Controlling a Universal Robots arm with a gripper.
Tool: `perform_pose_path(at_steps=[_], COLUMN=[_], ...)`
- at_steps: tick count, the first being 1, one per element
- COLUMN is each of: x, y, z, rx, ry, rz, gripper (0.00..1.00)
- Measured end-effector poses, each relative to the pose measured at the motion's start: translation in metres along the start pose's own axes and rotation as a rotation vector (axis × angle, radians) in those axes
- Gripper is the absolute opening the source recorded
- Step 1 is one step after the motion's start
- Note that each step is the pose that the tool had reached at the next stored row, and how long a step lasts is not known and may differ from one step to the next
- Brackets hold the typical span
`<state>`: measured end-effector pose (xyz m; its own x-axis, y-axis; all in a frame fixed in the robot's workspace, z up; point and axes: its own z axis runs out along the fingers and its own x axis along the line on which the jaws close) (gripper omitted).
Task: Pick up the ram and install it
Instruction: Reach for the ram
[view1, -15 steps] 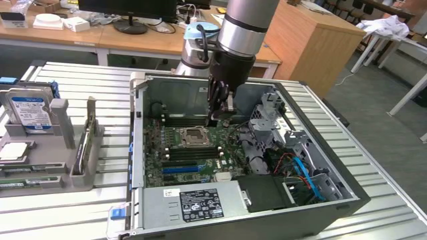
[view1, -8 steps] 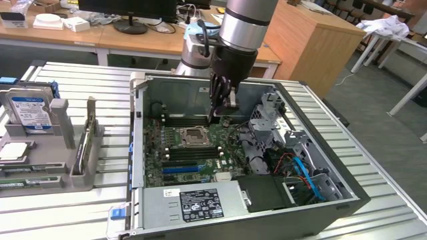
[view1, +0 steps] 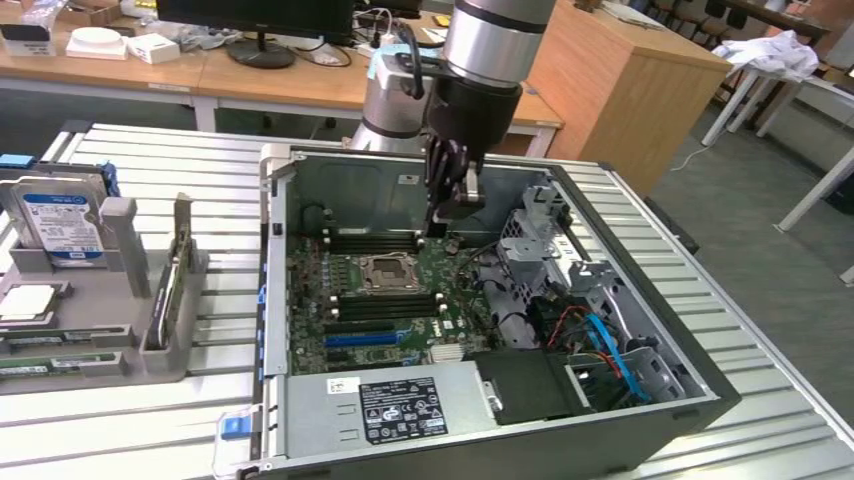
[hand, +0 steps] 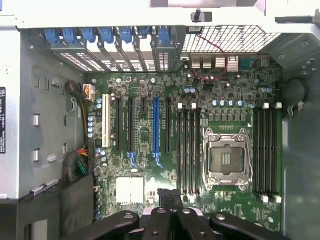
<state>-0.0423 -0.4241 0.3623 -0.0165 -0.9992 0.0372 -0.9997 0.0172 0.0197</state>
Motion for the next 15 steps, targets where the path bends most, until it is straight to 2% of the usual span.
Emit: perform_pose_path(at_steps=[4, 9, 12, 15], x=[0.0, -0.001, -0.001, -0.001], y=[-0.0008, -0.0012, -0.0013, -0.0014], z=[-0.0094, -0.0184, -0.022, -0.022], rx=[0.0059, 0.017, 0.0194, 0.0194], ry=[-0.0008, -0.0031, -0.0076, -0.0081], rz=[0.0, 0.0, 0.001, 0.001], gripper=[0.1, 0.1, 0.1, 0.1])
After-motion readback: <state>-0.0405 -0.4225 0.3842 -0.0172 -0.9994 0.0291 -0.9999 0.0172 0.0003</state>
